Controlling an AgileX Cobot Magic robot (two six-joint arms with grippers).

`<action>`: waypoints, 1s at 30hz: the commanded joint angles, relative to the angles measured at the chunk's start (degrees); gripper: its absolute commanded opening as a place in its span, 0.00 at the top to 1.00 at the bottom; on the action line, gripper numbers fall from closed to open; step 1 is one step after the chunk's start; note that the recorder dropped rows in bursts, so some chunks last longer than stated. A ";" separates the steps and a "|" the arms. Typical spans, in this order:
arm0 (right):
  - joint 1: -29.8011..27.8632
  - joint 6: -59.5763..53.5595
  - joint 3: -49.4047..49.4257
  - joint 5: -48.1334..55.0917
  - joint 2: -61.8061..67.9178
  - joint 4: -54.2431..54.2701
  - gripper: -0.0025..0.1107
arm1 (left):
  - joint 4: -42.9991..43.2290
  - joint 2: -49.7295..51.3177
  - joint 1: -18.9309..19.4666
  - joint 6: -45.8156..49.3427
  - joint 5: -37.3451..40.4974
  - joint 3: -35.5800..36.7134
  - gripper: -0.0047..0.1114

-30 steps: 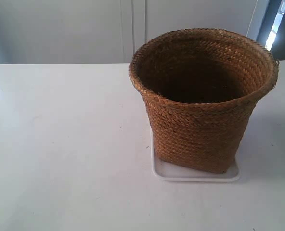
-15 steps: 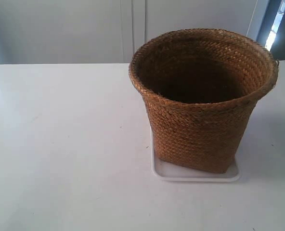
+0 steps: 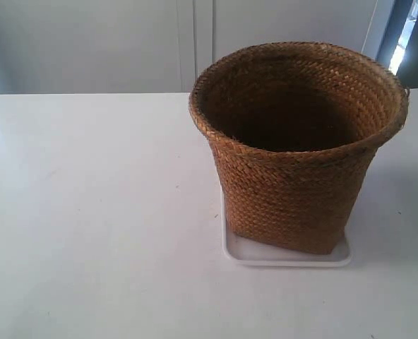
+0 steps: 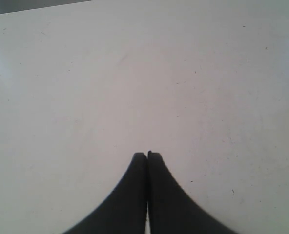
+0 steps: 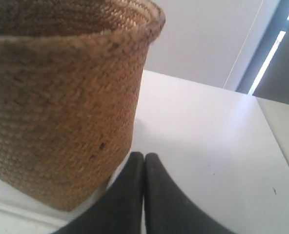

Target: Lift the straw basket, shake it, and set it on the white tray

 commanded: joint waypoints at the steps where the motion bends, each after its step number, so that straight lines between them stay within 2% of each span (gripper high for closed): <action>1: -0.28 -0.61 5.19 2.22 -6.51 -0.15 0.98 | -0.40 -0.23 -0.47 0.01 0.26 0.26 0.96; 8: -0.28 -0.61 8.08 8.90 -13.63 -0.03 0.98 | -0.40 -0.23 -0.47 0.01 0.26 0.26 0.96; 30: -0.17 -0.61 8.08 13.55 -17.84 -0.15 0.98 | -0.40 -0.23 -0.47 0.11 0.26 0.26 0.96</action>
